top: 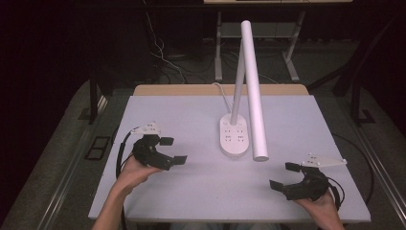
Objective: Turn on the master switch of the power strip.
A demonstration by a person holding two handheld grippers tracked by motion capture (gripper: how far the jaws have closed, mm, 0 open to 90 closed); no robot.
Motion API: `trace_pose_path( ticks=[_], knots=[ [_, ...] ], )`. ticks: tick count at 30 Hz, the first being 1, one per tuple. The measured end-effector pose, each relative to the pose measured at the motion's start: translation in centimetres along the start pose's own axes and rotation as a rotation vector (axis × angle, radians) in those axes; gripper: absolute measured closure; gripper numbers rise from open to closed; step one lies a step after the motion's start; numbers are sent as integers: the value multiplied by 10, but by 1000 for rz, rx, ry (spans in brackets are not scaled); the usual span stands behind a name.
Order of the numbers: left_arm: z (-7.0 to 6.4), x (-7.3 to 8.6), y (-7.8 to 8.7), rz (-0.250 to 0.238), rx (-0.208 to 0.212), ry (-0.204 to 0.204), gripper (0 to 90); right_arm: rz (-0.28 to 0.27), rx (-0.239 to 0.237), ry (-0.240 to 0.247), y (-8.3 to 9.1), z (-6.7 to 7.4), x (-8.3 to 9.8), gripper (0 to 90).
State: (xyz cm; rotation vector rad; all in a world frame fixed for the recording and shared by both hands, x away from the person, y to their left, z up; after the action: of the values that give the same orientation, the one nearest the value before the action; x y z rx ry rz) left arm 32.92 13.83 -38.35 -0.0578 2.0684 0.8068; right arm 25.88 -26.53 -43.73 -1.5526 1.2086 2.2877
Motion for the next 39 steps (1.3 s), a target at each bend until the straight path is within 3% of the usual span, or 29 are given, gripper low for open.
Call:
trace_pose_path(
  ticks=[12, 27, 39],
  knots=[
    [16, -21, 0, -34, -25, 19, 50, -1, 0, 8, 0, -1, 0, 3],
    [33, -33, -13, 7, -54, 30, 62, 4, 0, 6, 0, -1, 1, 3],
    [37, -48, -22, 39, -63, 6, 67, 4, -1, 9, -1, -1, 1, 3]
  ],
)
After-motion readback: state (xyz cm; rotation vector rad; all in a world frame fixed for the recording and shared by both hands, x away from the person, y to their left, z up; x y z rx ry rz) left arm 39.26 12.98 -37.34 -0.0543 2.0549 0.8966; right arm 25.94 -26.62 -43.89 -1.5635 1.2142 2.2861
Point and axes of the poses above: each handheld gripper's, and its own axes: y roughly backward along the jaws, x roughly out of its underside, z roughly to its left, the point moved 4 cm from there along -y, roughly forward along the jaws, and after that the axes turned 9 degrees about y, right-handed, at the moved point
